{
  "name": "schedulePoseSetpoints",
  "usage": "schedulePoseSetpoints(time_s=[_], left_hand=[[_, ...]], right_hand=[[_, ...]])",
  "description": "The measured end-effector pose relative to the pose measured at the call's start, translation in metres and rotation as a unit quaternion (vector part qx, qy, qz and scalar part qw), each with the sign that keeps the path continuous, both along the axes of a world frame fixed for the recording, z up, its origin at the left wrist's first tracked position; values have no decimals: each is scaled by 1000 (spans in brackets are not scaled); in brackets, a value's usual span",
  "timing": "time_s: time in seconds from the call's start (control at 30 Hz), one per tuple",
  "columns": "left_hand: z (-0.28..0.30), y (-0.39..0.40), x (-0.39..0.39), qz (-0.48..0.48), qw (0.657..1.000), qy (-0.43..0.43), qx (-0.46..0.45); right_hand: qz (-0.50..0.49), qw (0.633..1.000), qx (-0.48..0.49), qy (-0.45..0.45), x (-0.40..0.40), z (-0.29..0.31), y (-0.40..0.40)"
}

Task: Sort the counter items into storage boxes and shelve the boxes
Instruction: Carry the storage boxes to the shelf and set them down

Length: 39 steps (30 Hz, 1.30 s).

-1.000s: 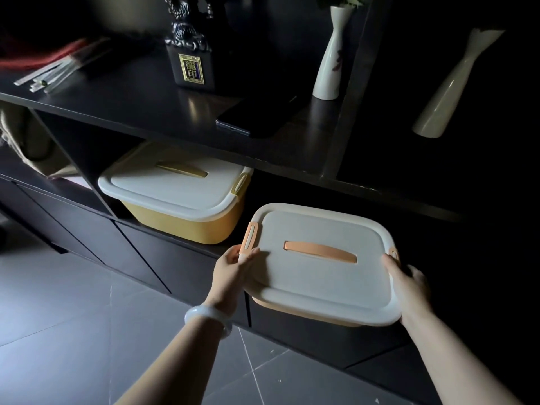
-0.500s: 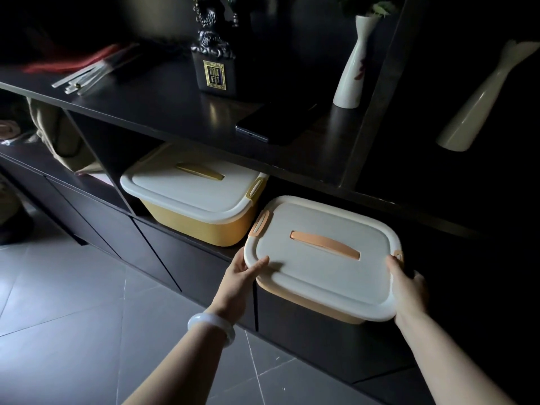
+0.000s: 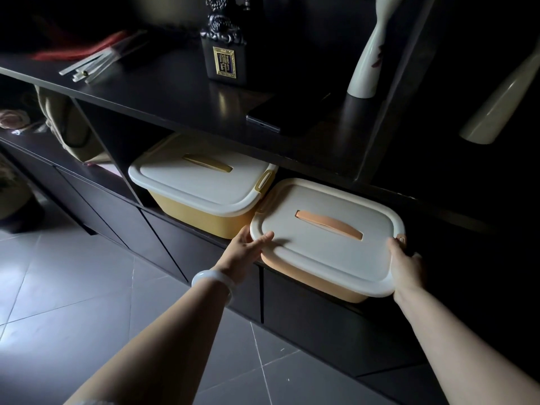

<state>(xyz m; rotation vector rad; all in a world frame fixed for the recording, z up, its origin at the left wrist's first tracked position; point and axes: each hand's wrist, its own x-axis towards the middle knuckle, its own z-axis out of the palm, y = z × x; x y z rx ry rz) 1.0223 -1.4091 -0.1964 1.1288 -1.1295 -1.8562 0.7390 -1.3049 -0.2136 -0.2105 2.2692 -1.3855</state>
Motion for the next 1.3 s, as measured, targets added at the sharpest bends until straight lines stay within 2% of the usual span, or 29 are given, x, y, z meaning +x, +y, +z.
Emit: schedulePoseSetpoints(time_s=[1.3], left_hand=[[-5, -15, -2, 6, 997, 27, 68]], right_hand=[[9, 1000, 11, 4, -2, 0, -11]])
